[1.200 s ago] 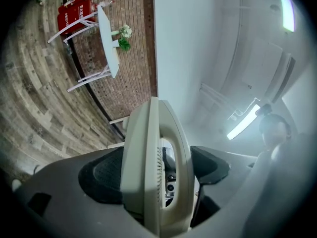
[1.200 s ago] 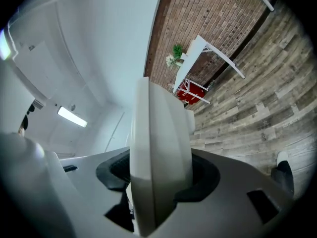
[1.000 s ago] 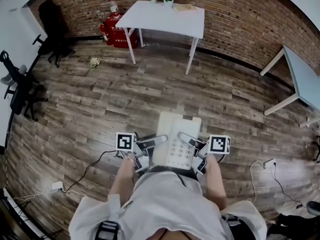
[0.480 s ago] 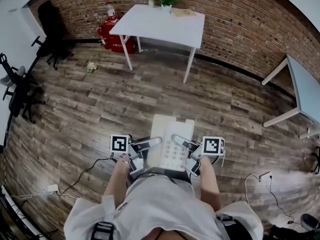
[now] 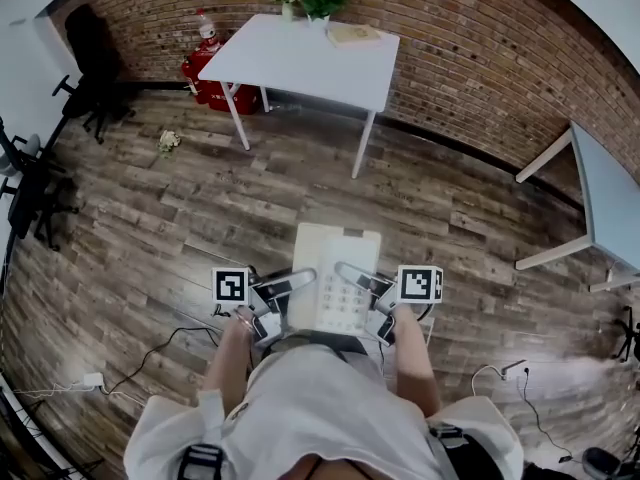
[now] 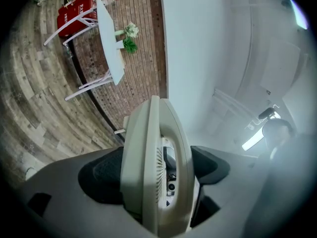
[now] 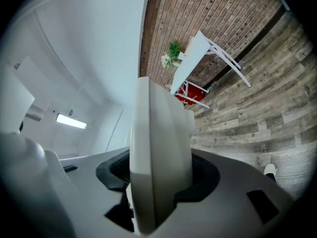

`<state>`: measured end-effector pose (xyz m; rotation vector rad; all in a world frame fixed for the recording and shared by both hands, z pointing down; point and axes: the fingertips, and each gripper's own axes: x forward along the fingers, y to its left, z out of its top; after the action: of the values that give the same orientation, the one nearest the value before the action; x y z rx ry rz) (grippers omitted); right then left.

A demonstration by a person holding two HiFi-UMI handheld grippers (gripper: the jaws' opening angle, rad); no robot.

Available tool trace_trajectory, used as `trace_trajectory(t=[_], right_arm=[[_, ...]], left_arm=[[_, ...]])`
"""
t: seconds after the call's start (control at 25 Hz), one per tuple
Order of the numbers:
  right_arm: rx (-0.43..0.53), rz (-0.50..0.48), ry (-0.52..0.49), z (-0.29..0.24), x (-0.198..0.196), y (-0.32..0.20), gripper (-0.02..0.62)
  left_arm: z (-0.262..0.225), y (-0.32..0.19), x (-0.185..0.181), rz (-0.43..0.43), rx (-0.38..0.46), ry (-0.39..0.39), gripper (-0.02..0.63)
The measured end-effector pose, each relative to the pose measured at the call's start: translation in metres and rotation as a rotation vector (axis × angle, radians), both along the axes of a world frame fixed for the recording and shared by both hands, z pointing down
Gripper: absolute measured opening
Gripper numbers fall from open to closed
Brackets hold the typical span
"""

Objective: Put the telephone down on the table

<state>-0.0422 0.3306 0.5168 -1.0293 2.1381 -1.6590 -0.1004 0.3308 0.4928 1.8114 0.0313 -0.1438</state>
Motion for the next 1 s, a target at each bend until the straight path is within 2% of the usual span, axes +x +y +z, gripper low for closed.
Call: trace_trajectory(t=[0.32, 0.48, 0.6, 0.72, 0.84, 1.0], right_arm=[[-0.008, -0.038, -0.02, 0.003, 0.021, -0.024, 0.247], [-0.007, -0.048, -0.029, 0.004, 0.028, -0.033, 0.247], [-0.008, -0.054, -0.033, 0.004, 0.034, -0.04, 0.247], [0.016, -0.073, -0.036, 0.002, 0.037, -0.045, 0.247], [-0.019, -0.069, -0.026, 0.005, 0.041, -0.048, 0.247], [-0.02, -0.079, -0.022, 0.007, 0.046, -0.051, 0.247]], left_arm=[[-0.001, -0.021, 0.025, -0.029, -0.01, 0.015, 0.408], [0.005, -0.03, 0.03, -0.043, -0.009, -0.016, 0.408], [0.002, -0.036, 0.039, -0.05, -0.013, 0.004, 0.408], [0.005, -0.04, 0.042, -0.06, -0.011, -0.01, 0.408], [0.003, -0.043, 0.045, -0.068, -0.029, 0.009, 0.408], [0.006, -0.046, 0.052, -0.076, -0.029, 0.013, 0.408]])
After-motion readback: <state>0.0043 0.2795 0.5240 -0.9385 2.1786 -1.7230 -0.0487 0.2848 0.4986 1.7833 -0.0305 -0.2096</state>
